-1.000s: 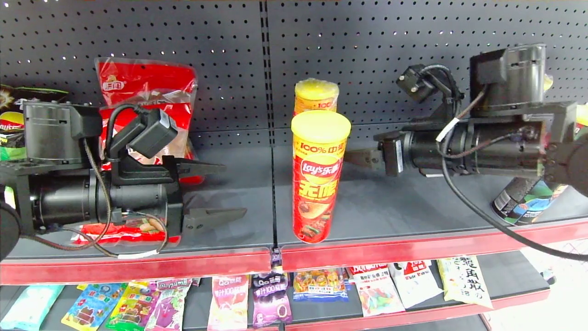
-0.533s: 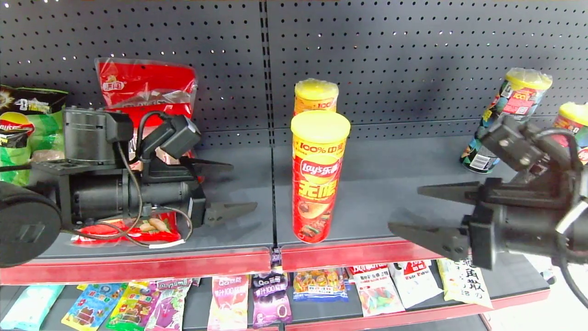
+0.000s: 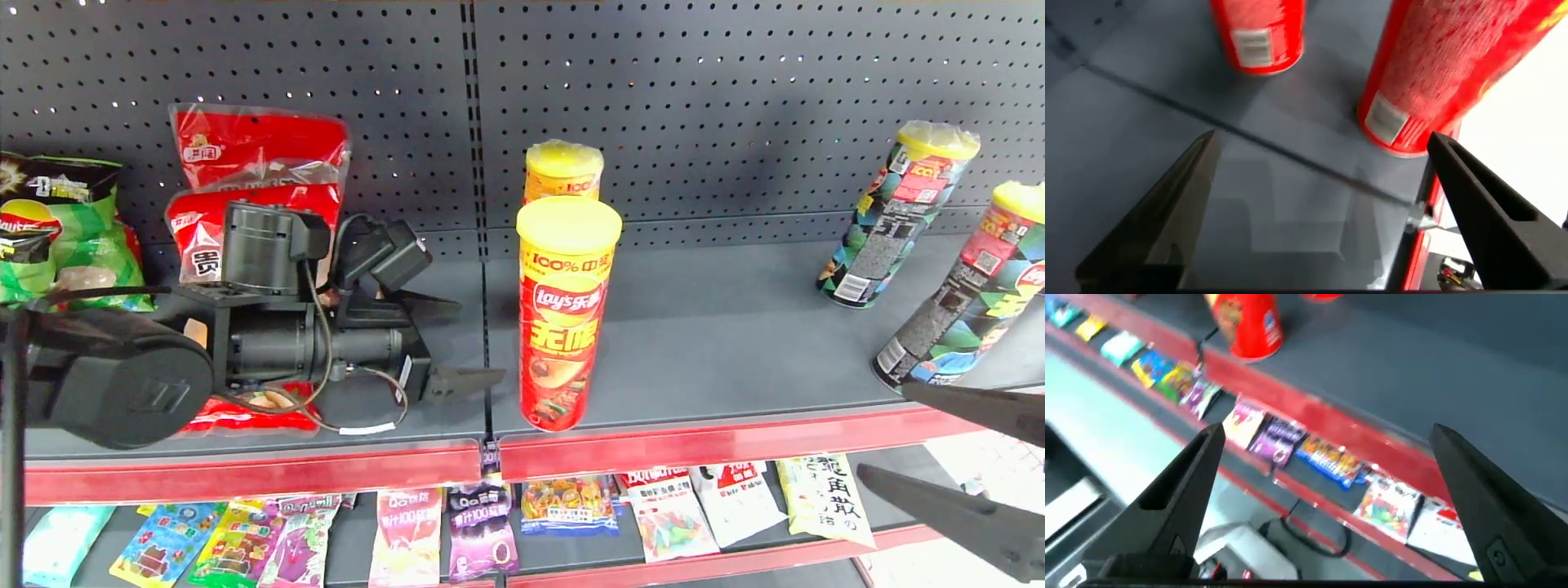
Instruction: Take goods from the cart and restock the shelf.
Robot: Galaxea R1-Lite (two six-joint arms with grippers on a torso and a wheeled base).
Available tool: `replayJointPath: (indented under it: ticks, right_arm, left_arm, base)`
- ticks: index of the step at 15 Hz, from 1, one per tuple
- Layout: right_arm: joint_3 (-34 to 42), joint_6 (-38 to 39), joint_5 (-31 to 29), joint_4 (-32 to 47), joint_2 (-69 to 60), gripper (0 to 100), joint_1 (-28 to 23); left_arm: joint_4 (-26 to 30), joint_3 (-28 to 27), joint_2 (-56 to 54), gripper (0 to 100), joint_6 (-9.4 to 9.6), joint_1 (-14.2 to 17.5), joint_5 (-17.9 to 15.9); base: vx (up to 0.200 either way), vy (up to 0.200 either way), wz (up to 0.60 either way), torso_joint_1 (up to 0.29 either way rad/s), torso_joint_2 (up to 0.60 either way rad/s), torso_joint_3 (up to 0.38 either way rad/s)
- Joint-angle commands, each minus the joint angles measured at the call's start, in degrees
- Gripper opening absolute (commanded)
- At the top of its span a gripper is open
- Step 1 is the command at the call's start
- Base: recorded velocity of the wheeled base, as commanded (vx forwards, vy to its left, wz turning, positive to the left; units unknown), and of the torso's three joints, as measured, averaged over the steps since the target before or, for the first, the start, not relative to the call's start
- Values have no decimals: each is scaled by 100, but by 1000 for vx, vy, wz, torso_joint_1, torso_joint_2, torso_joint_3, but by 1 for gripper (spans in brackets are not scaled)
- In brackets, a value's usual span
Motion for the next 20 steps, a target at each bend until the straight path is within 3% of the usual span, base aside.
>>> replayJointPath:
  ticks: [1,16,17,20]
  right_arm:
    - [-31,10,4,-20,-243,100,-277]
    - [-4,10,13,7,-208,100,-321]
    - [101,1,-14,7,-251,100,-321]
    - [514,-8,-84,15,-726,100,-391]
  left_arm:
    - [-3,-107,241,100,-5,-89,10]
    - [-266,-98,268,100,-58,-151,186]
    - [-258,-28,13,100,-190,-80,300]
    - [-249,684,-1341,100,-911,-54,1240]
  base:
    - [0,0,0,0,0,0]
    - [0,0,0,0,0,0]
    - [0,0,0,0,0,0]
    - [0,0,0,0,0,0]
